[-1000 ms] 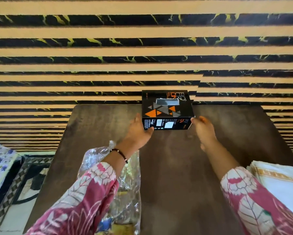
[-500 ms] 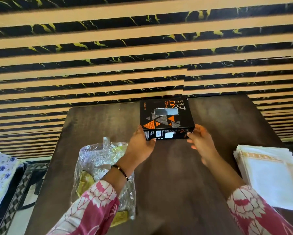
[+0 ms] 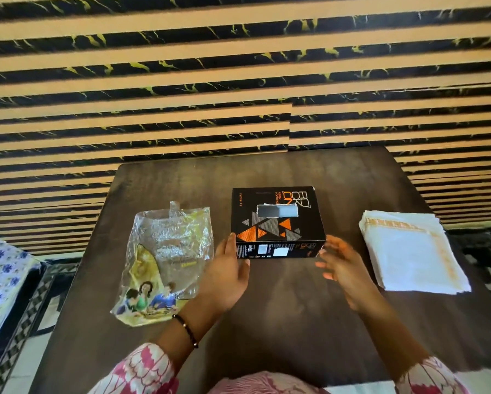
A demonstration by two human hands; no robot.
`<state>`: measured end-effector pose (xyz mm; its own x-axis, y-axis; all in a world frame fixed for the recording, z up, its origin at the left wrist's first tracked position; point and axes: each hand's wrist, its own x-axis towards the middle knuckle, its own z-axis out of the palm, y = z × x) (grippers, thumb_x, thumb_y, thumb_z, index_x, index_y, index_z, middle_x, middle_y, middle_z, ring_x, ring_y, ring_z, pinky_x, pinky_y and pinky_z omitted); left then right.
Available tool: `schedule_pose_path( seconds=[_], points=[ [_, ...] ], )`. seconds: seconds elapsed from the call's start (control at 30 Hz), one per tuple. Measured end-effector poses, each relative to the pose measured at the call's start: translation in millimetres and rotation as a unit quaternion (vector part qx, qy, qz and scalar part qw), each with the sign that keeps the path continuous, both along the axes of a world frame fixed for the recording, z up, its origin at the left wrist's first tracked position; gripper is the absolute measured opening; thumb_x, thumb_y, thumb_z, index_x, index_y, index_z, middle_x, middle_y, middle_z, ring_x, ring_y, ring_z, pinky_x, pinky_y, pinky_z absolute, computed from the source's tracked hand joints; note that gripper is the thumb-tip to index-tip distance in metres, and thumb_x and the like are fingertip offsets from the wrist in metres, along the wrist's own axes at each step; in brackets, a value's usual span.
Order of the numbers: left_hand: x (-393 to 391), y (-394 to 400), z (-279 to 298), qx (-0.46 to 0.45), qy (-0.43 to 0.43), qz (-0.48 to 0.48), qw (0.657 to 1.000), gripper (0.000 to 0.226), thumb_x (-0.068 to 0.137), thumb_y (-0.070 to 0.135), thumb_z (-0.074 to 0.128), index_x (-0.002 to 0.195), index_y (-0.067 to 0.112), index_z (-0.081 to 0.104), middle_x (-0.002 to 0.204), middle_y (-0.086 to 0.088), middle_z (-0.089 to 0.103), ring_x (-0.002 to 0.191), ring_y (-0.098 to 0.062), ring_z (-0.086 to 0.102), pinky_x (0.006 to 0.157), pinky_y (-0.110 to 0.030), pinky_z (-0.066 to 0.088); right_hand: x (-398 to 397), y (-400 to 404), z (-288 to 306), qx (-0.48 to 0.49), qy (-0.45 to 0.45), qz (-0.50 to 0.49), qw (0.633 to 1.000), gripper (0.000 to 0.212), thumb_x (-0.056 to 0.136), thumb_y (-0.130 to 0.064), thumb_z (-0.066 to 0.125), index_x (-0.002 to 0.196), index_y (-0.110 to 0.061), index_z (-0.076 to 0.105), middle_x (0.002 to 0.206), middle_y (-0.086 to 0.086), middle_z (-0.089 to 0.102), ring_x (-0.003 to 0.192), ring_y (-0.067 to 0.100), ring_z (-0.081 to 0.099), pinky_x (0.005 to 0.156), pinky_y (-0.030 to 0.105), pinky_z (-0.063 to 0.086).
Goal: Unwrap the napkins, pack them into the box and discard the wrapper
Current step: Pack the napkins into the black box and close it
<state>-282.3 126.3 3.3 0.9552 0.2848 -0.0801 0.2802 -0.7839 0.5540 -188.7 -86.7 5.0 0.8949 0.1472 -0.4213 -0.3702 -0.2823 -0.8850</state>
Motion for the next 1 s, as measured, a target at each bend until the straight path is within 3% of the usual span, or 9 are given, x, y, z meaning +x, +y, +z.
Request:
schedule_pose_path(
  seconds=[0.1,0.27,0.4,0.57,0.67,0.73,0.8,0.87,1.0],
  points=[
    [-6.4,-7.7,1.7,-0.026,-0.012,0.039,0.999,0.058,0.092,0.027,0.049,0.141,0.009,0.024,0.139,-0.013,0.041,0.116,-0.028,0.052,0.098,-0.039,0.044,-3.5,-19.1,2.6,0.007,0.013,-0.005,1.000,0.025,0.093,-0.016,0.052,0.117,-0.018,0.055,0.111,0.007,0.061,0.094,0.021,0.060,0.080,0.036,0.046],
    [4.2,-15.5,-1.8,-0.063,-0.004,0.090,0.994,0.063,0.090,0.027,0.052,0.142,0.007,0.022,0.138,-0.013,0.040,0.125,-0.031,0.044,0.104,-0.048,0.038,7.7,-30.9,8.9,0.001,0.012,0.018,1.000,0.030,0.093,-0.019,0.051,0.122,-0.019,0.056,0.114,0.000,0.059,0.108,0.020,0.056,0.090,0.035,0.041],
    [1.6,-26.6,-6.0,-0.070,-0.019,0.100,0.992,0.058,0.089,0.026,0.054,0.138,0.008,0.029,0.129,-0.011,0.050,0.114,-0.029,0.052,0.095,-0.038,0.043,11.9,-29.3,7.2,0.001,0.005,0.036,0.999,0.033,0.093,-0.017,0.052,0.125,-0.017,0.054,0.117,0.004,0.060,0.109,0.022,0.058,0.086,0.034,0.043],
    [-20.3,-38.4,-9.2,-0.059,-0.032,0.131,0.989,0.046,0.092,0.033,0.049,0.132,0.016,0.037,0.122,-0.004,0.052,0.098,-0.012,0.050,0.083,-0.027,0.041,6.2,-50.7,1.0,0.013,0.037,0.050,0.998,0.019,0.094,-0.018,0.049,0.108,-0.019,0.062,0.113,0.006,0.063,0.102,0.023,0.061,0.084,0.035,0.047],
    [-24.5,-41.3,-5.1,-0.043,-0.049,0.170,0.983,0.041,0.092,0.034,0.047,0.128,0.015,0.041,0.122,-0.007,0.050,0.096,-0.021,0.056,0.080,-0.031,0.044,7.2,-63.4,-2.3,0.016,0.055,0.065,0.996,0.018,0.093,-0.017,0.051,0.106,-0.015,0.064,0.112,0.008,0.064,0.102,0.024,0.060,0.086,0.036,0.047],
    [-15.7,-42.4,-3.8,-0.005,-0.052,0.177,0.983,0.045,0.091,0.036,0.048,0.131,0.017,0.038,0.130,-0.008,0.046,0.105,-0.027,0.056,0.088,-0.039,0.048,12.3,-64.9,-2.8,0.015,0.047,0.067,0.997,0.018,0.092,-0.016,0.054,0.107,-0.016,0.064,0.112,0.007,0.064,0.102,0.023,0.059,0.082,0.033,0.048],
    [1.9,-51.0,-0.3,0.051,-0.060,0.153,0.985,0.050,0.089,0.036,0.049,0.134,0.018,0.035,0.140,-0.008,0.039,0.123,-0.030,0.046,0.102,-0.050,0.040,18.9,-62.8,-0.3,0.020,0.031,0.075,0.996,0.017,0.091,-0.016,0.055,0.105,-0.019,0.064,0.112,0.005,0.064,0.103,0.021,0.058,0.078,0.031,0.047],
    [25.3,-64.1,5.5,0.089,-0.064,0.070,0.992,0.053,0.090,0.036,0.048,0.138,0.018,0.034,0.149,-0.006,0.030,0.137,-0.026,0.028,0.114,-0.050,0.022,26.7,-59.8,3.0,0.021,0.017,0.086,0.996,0.016,0.090,-0.015,0.057,0.104,-0.021,0.063,0.111,0.004,0.064,0.104,0.019,0.058,0.082,0.033,0.046],
    [74.7,-66.6,8.4,0.138,-0.012,-0.166,0.976,0.058,0.091,0.044,0.045,0.142,0.022,0.028,0.155,0.001,0.018,0.144,-0.018,0.011,0.116,-0.052,0.009,43.4,-55.0,7.6,-0.001,-0.021,0.107,0.994,0.024,0.087,-0.012,0.060,0.110,-0.015,0.061,0.112,0.006,0.064,0.104,0.018,0.058,0.074,0.027,0.045]
  ],
)
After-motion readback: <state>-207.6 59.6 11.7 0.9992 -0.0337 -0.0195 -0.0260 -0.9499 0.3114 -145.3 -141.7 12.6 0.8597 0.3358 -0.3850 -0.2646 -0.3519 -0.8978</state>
